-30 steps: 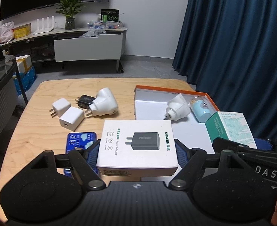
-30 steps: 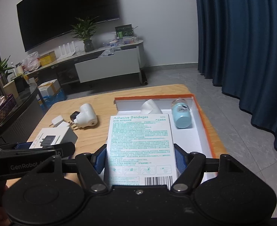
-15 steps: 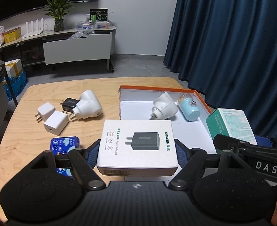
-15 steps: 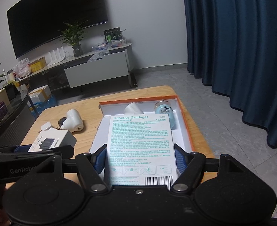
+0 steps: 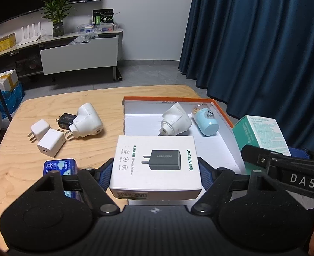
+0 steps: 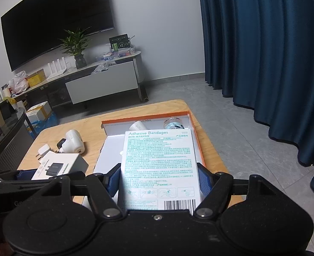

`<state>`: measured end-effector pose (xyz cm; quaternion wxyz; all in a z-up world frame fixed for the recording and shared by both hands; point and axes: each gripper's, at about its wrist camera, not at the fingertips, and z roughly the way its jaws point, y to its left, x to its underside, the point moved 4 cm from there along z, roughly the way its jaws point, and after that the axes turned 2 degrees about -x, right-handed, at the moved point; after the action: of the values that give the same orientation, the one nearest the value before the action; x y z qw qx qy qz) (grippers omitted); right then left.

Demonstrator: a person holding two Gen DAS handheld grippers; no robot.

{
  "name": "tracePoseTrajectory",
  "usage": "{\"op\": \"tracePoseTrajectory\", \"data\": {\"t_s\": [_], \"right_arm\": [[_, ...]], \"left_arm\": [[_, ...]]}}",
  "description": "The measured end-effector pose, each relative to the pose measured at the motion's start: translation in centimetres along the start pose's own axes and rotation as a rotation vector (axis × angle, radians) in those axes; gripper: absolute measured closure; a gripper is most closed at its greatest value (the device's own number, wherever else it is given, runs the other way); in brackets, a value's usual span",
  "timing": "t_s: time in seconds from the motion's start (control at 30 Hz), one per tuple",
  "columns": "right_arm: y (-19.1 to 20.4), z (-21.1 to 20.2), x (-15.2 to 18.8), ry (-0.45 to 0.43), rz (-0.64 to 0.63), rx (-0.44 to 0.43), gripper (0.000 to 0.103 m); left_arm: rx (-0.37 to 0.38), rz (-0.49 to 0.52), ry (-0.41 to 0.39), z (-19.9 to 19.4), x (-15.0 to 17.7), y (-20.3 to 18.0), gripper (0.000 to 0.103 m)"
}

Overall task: Organize rigid objects
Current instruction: 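Carry the charger box and bandage box with both tools over the white box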

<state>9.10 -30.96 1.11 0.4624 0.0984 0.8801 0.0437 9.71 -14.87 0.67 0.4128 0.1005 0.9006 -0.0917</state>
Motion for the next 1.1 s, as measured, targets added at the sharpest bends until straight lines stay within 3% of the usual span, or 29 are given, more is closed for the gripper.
{"op": "tracePoseTrajectory", "data": {"t_s": [1.1], "right_arm": [[-0.8, 1.6, -0.7, -0.004, 0.002, 0.024, 0.019]], "left_arm": [[0.022, 0.024, 0.028, 2.8, -0.7, -1.8, 0.024]]}}
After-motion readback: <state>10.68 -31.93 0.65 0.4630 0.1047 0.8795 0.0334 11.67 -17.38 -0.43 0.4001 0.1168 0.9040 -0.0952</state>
